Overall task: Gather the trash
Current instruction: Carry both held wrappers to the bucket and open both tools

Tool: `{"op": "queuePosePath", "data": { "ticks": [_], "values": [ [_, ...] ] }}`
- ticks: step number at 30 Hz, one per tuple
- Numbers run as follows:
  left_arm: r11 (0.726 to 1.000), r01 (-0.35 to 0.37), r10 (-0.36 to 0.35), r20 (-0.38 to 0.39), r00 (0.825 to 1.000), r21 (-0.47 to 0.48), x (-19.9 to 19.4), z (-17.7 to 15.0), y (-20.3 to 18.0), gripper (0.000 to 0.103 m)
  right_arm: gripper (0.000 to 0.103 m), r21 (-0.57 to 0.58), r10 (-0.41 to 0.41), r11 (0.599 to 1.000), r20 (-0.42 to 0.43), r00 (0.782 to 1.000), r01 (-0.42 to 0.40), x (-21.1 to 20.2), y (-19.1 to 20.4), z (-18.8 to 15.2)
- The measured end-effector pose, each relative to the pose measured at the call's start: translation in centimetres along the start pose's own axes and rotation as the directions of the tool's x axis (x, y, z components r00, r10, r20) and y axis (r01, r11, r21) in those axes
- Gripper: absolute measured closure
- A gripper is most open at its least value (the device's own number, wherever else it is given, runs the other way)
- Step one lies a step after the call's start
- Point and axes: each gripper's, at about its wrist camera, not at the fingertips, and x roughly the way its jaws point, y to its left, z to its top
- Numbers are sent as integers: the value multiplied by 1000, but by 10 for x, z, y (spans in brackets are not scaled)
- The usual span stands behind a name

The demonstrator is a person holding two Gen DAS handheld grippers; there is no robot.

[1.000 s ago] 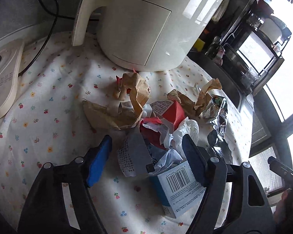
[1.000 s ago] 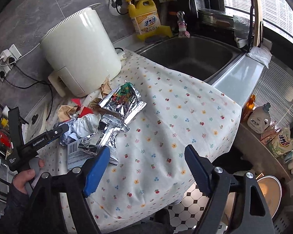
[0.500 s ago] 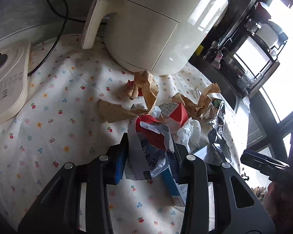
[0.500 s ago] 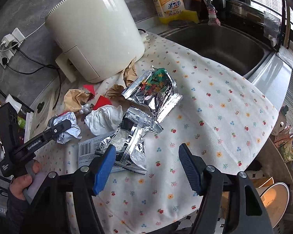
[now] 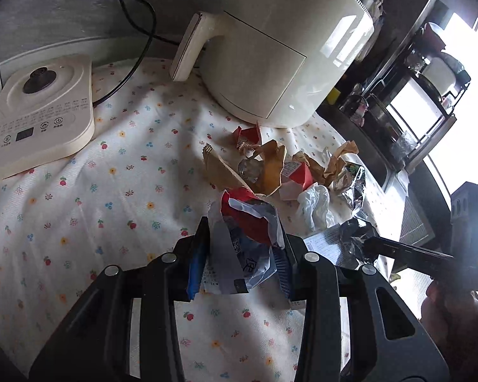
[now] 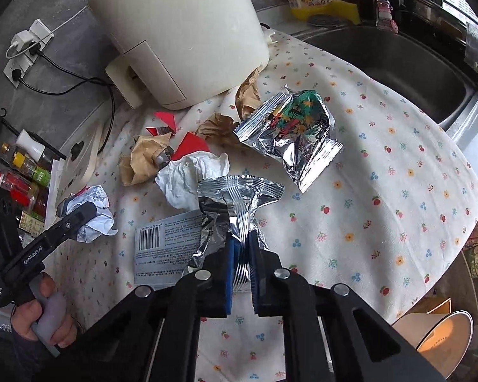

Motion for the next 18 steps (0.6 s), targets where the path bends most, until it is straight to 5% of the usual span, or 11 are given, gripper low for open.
{"op": "queuePosePath", "data": {
  "ticks": [8, 18],
  "values": [
    [998, 14, -15, 25, 1000, 63, -11, -3, -44, 65, 95, 55, 12, 998, 64, 998, -16, -43, -35, -19],
    [982, 105, -104, -14, 994, 157, -5, -42, -164, 65, 95, 148, -59, 988, 122, 991, 40, -123, -131, -77]
  ]
}}
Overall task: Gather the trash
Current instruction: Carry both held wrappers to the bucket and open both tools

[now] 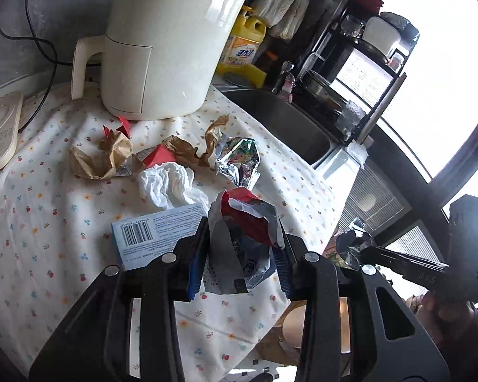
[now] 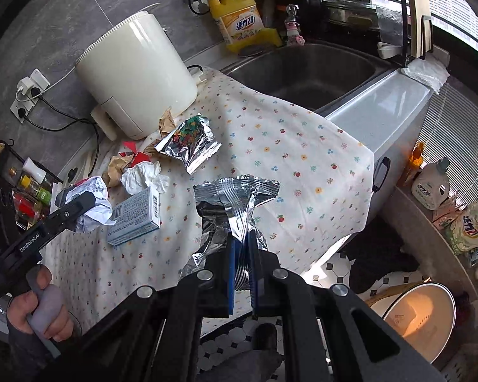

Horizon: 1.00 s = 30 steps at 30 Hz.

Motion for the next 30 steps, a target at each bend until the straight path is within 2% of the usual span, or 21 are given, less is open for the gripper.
{"op": "queuePosePath", "data": {
  "ticks": [3, 12, 22, 24, 25, 26, 27, 28, 30],
  "values": [
    [998, 29, -27, -35, 999, 62, 11, -12, -43, 65, 95, 27, -28, 999, 9, 1000, 28, -23, -36, -15],
    [978, 126, -103, -141, 985, 168, 52, -51, -158, 65, 94, 179, -115, 977, 11, 993, 111, -77, -152, -65],
    [951, 200, -142, -241, 960, 236, 91, -99, -250, 65, 90, 270, -173, 947, -22, 985, 173, -106, -236, -111],
    [947, 212, -148, -257, 955, 242, 99, -108, -264, 65, 86, 285, -185, 940, -34, 982, 187, -109, -250, -121],
    [945, 218, -151, -265, 953, 245, 102, -114, -270, 65, 76, 295, -184, 937, -36, 982, 187, -111, -257, -127],
    [943, 223, -153, -273, 950, 248, 106, -119, -276, 65, 63, 301, -187, 935, -32, 982, 188, -115, -263, -132],
    [941, 229, -155, -281, 947, 251, 109, -125, -282, 65, 57, 304, -194, 933, -28, 981, 193, -118, -269, -136],
    [939, 234, -158, -289, 944, 252, 113, -131, -286, 65, 46, 305, -199, 932, -25, 980, 197, -121, -273, -141],
    [936, 244, -163, -305, 938, 252, 120, -143, -296, 65, 42, 307, -214, 928, -30, 976, 212, -128, -285, -150]
  ]
}}
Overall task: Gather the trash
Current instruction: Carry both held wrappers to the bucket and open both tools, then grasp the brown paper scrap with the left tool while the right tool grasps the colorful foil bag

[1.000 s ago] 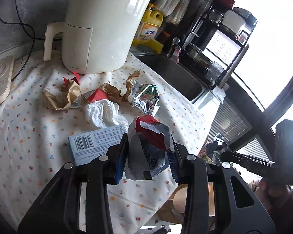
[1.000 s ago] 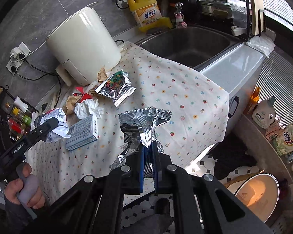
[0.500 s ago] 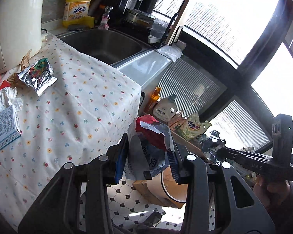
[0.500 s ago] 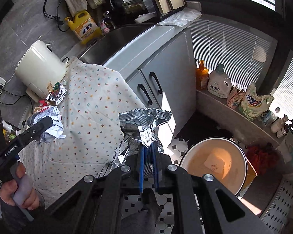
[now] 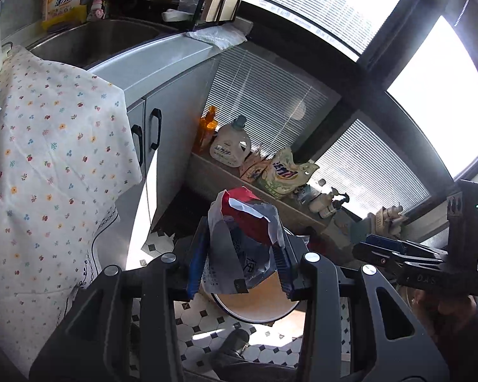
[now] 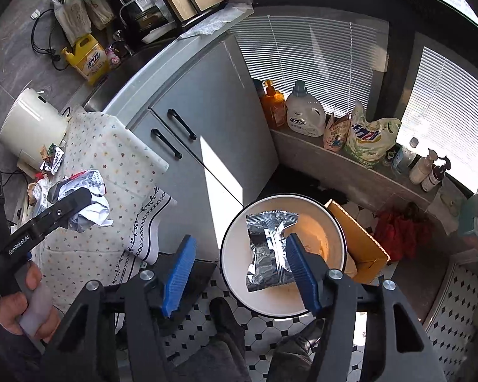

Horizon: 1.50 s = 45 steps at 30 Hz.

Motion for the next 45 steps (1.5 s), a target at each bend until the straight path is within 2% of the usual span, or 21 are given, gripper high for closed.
{"op": "queuePosePath", "data": {
  "ticks": [8, 15, 16, 17, 19, 21, 23, 28, 32, 45],
  "values": [
    [999, 51, -50, -60, 997, 17, 50, -25, -41, 65, 41, 56, -45, 997, 11, 999, 44, -21, -61, -22],
    [997, 72, -68, -107, 992, 33, 83, -36, -68, 60, 41, 86, -81, 993, 22, 996, 79, -36, -95, -36],
    [996, 80, -76, -114, 991, 35, 85, -38, -71, 56, 41, 91, -84, 992, 24, 996, 82, -38, -99, -37],
    [996, 85, -80, -121, 989, 37, 87, -39, -74, 45, 41, 97, -87, 992, 25, 996, 84, -39, -102, -38],
    [996, 85, -79, -116, 990, 40, 87, -39, -79, 30, 41, 107, -86, 991, 27, 996, 82, -40, -106, -38],
    [995, 87, -82, -106, 991, 41, 82, -37, -81, 22, 40, 111, -84, 991, 34, 996, 80, -41, -105, -38],
    [996, 73, -68, -94, 993, 42, 75, -33, -79, 14, 36, 113, -82, 991, 46, 996, 76, -43, -102, -35],
    [999, 26, -24, -50, 998, 35, 50, -18, -62, 6, 26, 103, -65, 993, 82, 995, 56, -46, -84, -23],
    [1000, -17, 17, -17, 1000, 19, 25, -6, -41, 6, 17, 95, -45, 995, 111, 993, 35, -48, -61, -13],
    [989, -133, 138, 77, 987, -63, -65, 9, 45, 6, 11, 8, 50, 999, 145, 988, -52, -41, 41, 12]
  ]
}}
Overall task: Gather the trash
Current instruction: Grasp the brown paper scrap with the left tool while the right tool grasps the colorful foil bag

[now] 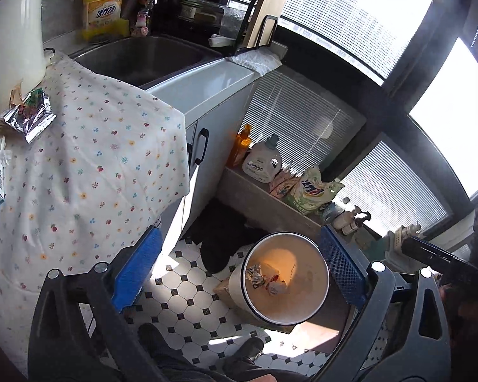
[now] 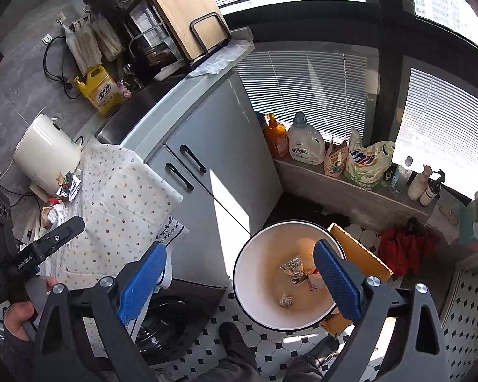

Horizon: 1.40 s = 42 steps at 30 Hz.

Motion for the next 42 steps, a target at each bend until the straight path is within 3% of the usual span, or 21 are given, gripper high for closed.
{"op": "queuePosePath", "data": {
  "ticks": [15, 33, 38, 42],
  "values": [
    [983, -114, 127, 82, 989, -144, -67, 11, 138, 6, 10, -135, 95, 986, -22, 995, -97, 45, 142, 15],
    [936, -198, 255, 172, 951, -292, -119, 24, 322, 7, 10, -232, 168, 957, -40, 985, -173, 118, 309, 12],
    [934, -193, 248, 157, 956, -299, -116, 36, 357, 29, 12, -244, 170, 954, -47, 984, -177, 133, 343, 11],
    [939, -185, 235, 145, 961, -291, -108, 45, 374, 41, 17, -251, 159, 953, -62, 985, -170, 146, 358, 12]
  ]
}}
